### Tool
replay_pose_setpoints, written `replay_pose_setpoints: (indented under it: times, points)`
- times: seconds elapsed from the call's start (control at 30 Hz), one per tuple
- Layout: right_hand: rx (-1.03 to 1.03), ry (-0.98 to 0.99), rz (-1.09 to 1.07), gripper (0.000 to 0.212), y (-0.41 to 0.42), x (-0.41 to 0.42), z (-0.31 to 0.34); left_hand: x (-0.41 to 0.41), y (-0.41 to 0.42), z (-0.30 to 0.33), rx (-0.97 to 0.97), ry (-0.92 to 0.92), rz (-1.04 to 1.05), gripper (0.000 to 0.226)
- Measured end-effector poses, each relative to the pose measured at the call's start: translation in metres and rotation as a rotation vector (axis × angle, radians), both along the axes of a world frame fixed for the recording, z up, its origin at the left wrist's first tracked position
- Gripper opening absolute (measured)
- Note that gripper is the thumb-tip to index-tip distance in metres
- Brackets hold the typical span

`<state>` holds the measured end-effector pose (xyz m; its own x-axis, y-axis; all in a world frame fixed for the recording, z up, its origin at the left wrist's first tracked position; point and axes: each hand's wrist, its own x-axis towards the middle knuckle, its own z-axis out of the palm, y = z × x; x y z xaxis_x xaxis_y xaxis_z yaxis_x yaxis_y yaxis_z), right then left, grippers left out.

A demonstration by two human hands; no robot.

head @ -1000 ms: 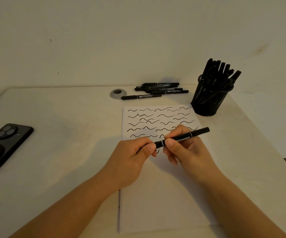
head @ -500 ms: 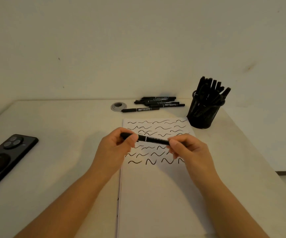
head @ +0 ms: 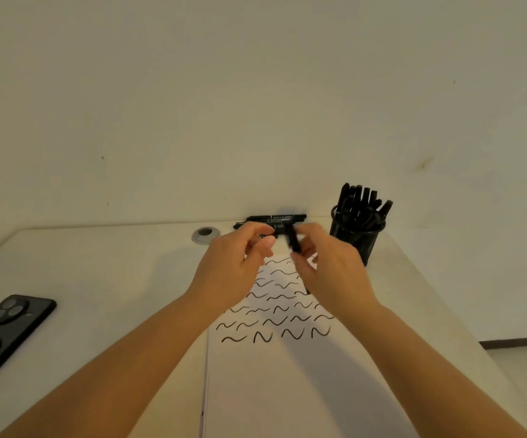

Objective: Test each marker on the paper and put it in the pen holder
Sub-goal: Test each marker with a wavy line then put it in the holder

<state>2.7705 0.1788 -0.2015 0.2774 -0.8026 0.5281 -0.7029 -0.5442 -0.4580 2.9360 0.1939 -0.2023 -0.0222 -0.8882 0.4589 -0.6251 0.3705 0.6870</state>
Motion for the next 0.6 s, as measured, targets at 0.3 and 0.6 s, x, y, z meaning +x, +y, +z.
replay_pose_setpoints:
  times: [0.3, 0.6]
  points:
    - [-0.075, -0.376, -0.161, 0.058, -0.058, -0.042, 0.051, 0.042, -0.088, -0.028, 0.21, -0.378, 0.181, 0.025]
    - [-0.103, -0.268, -0.231, 0.057, -0.08, -0.048, 0.037, 0.053, -0.118, -0.054, 0.257, -0.551, 0.197, 0.028]
